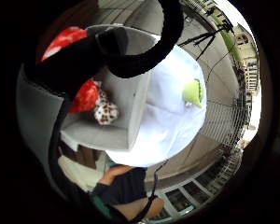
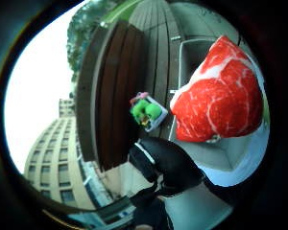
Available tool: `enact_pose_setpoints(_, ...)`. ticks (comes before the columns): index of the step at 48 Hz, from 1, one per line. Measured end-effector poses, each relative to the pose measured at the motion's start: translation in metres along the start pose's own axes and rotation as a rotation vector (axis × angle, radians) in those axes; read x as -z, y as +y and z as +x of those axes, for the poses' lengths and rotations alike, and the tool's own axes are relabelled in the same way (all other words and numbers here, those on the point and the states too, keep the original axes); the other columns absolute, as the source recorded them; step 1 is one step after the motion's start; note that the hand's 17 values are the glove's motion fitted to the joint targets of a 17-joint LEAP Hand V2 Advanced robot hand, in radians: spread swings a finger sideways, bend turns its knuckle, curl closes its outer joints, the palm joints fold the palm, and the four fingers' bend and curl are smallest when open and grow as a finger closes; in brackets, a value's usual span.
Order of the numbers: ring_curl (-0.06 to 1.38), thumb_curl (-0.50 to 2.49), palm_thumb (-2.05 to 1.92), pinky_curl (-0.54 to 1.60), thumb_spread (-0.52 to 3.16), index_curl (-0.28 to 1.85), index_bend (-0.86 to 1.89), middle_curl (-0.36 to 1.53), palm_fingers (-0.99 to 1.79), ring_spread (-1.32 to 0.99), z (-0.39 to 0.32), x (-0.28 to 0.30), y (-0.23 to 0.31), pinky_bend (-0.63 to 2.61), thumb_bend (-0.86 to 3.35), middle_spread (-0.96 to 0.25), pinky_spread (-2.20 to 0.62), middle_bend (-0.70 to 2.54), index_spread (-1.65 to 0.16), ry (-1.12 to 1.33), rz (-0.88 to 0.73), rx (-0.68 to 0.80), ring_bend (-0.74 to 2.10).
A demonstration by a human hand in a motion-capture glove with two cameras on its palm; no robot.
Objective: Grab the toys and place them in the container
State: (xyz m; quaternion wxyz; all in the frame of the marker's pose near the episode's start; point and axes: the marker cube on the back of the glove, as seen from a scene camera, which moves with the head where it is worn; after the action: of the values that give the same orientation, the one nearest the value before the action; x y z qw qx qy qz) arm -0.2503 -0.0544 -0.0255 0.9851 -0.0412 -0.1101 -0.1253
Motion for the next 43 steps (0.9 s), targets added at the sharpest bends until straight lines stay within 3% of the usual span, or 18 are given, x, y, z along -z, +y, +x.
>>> enact_pose_setpoints(6,0.33,0.62,-0.05,0.48,1.02,0.23,0.07,0.43,-0.34,-0.1,0.023,0.012,-0.001,1.37,-0.08,0.03,-0.11,0.09,-0.29,0.074,0.072,-0.016,0.48)
enact_pose_setpoints(13,0.29,0.52,-0.06,0.45,1.04,0.21,0.08,0.36,-0.32,-0.01,0.061,0.035,0.004,1.33,-0.07,0.08,-0.03,0.09,-0.29,0.163,0.101,-0.047,0.39)
enact_pose_setpoints(27,0.28,0.4,-0.06,0.39,1.02,0.19,0.08,0.29,-0.28,0.05,0.208,0.08,0.015,1.24,-0.06,0.06,0.04,0.12,-0.3,0.302,0.139,-0.178,0.28)
enact_pose_setpoints(43,0.29,0.32,-0.06,0.36,0.98,0.16,0.08,0.26,-0.25,0.06,0.334,0.049,0.003,1.19,-0.06,0.03,0.07,0.13,-0.3,0.302,0.103,-0.272,0.22)
